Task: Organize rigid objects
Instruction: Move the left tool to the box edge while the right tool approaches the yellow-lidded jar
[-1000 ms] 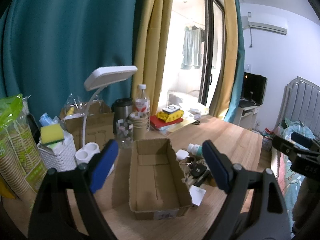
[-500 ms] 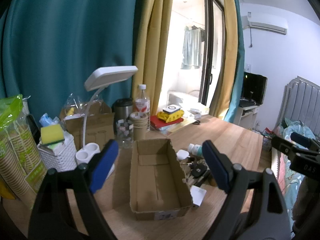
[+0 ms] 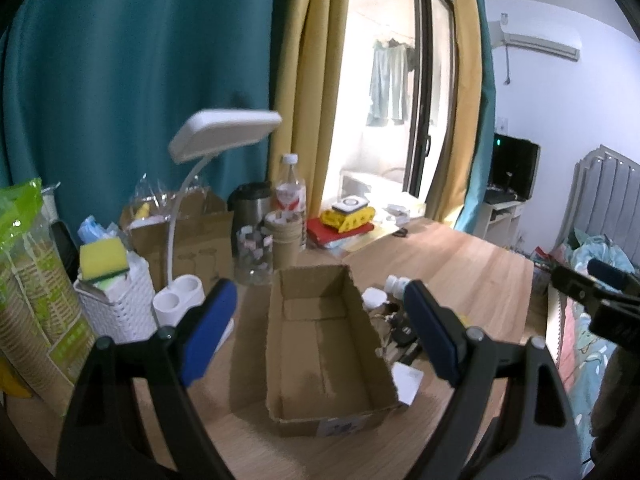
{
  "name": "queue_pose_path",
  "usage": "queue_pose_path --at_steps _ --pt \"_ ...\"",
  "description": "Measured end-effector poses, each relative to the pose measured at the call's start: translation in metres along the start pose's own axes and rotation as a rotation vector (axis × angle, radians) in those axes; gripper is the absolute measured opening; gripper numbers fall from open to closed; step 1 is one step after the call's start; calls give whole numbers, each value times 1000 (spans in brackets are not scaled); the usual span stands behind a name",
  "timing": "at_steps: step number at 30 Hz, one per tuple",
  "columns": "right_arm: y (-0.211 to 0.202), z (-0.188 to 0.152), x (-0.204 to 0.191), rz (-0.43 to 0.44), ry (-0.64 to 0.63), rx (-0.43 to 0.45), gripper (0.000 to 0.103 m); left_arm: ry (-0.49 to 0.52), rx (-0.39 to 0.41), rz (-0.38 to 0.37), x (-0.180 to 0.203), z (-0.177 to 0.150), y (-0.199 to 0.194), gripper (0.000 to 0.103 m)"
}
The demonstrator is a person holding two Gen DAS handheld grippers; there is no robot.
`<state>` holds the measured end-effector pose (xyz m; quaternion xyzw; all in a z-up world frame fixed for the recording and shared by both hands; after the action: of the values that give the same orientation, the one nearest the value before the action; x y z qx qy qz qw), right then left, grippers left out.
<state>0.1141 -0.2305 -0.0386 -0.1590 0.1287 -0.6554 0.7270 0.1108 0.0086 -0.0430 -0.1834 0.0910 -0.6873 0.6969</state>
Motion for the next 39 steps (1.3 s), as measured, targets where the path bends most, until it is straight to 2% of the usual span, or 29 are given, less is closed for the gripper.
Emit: queue_pose_path --at_steps 8,21,35,37,39 --pt "23 -8 -3 0 -2 -51 98 -24 -91 46 -20 -21 27 87" --pt "79 -37 -8 27 -5 -178 98 -92 -352 91 -52 -85 96 87" --pt "132 -70 -12 42 -11 -302 98 -93 -471 96 -56 -115 130 86" --pt "138 -75 -12 43 -12 -316 98 -87 -478 104 -57 -116 133 78" --pt "143 -78 -12 44 -13 -326 98 -86 -500 107 -58 -120 136 61"
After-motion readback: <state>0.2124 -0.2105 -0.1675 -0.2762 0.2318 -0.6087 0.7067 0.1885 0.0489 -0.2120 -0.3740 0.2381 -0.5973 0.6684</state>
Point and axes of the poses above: each gripper's, at about its wrist camera, not at the fingertips, and y roughly the way its jaws point, x to its right, z to its top, the point moved 9 cm from there along y, roughly the way its jaws point, and after that the axes turned 3 degrees about -y, right-handed, at the moved point
